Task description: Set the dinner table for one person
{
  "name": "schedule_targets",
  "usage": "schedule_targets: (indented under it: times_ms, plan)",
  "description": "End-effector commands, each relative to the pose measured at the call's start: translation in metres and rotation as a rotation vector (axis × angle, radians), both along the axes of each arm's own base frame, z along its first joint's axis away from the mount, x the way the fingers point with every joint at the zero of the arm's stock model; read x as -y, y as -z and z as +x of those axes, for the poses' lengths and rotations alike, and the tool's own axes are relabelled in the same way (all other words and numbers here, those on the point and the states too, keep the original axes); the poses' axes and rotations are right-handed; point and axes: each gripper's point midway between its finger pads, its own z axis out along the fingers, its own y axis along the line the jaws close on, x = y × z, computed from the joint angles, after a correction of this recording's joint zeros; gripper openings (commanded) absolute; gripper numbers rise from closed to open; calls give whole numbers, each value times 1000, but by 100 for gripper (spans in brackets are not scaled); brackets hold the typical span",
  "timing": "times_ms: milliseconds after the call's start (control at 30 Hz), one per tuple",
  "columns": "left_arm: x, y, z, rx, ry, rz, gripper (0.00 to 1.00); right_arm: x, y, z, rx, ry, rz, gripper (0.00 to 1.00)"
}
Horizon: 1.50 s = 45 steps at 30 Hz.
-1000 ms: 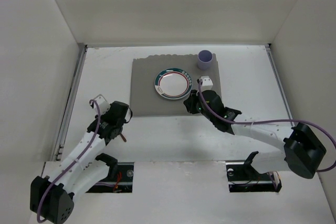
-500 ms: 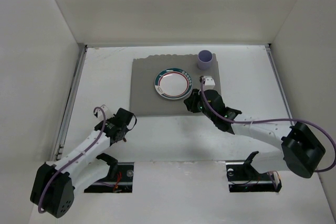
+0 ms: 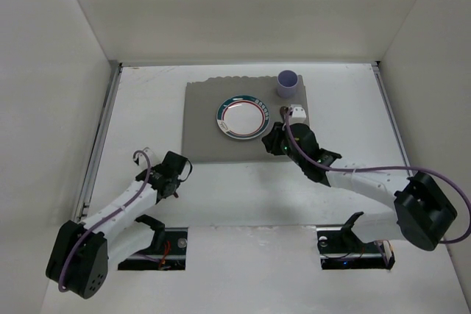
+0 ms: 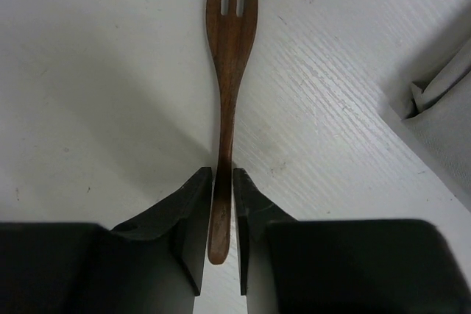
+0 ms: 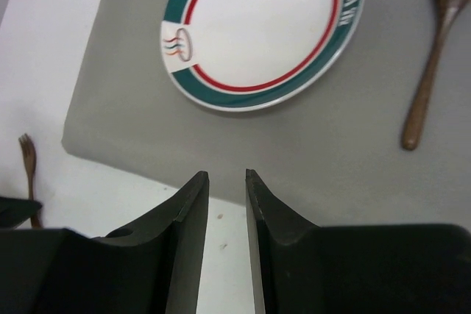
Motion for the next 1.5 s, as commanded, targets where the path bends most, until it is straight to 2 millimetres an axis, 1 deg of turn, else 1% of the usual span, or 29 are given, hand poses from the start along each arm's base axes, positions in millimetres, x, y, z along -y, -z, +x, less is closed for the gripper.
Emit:
schedule_targets:
  times_ms: [0,67,133,200,267,300,333,367,400,433,500,533,567,633,700,800,867,933,1167,1300,1367,1467]
  plan:
    - [-5,3,-8,-9,-20,-13,13,13,-21,11,60,49,63,33]
    - [-5,-2,-5,9,-16,-14,8,13,-20,11,51,50,72,33]
    - [-5,-11,1,48,-2,-9,7,12,-25,10,63,47,75,34]
    - [-2,-30,14,123,17,-7,6,14,-24,11,62,55,77,35]
    - [-3,-64,36,241,19,11,5,16,-19,13,49,64,79,35]
    - [4,-80,48,303,47,11,6,15,-18,13,45,62,81,35]
    - [11,-91,59,344,83,12,6,13,-17,13,42,58,79,36]
    - [22,-104,76,377,152,29,6,13,-17,13,42,58,79,36]
    - [33,-113,88,386,212,39,7,13,-16,14,43,60,76,36]
    - [51,-120,102,377,296,39,7,12,-14,14,39,59,79,36]
    - [85,-129,129,348,457,45,7,12,-11,14,30,61,80,36]
    - [95,-130,137,335,509,60,8,13,-12,14,31,61,81,36]
    - [103,-129,149,312,557,96,9,12,-15,13,38,58,81,36]
    - [106,-123,169,261,592,157,9,13,-17,12,48,58,85,37]
    - [110,-109,187,195,635,196,9,14,-15,13,42,61,86,37]
    - [119,-84,201,98,719,252,9,13,-14,13,39,61,76,37]
    - [119,-74,207,57,746,294,9,13,-11,15,35,65,75,37]
    - [116,-68,211,27,754,332,8,11,-6,15,18,60,68,37]
    - [115,-52,213,-24,783,360,10,9,-3,16,10,55,62,37]
    - [116,-34,208,-67,789,349,10,10,-4,17,19,60,59,38]
    - [115,-29,204,-84,791,355,11,10,0,17,5,59,59,38]
    - [114,-24,199,-92,780,341,12,9,-2,17,16,56,52,39]
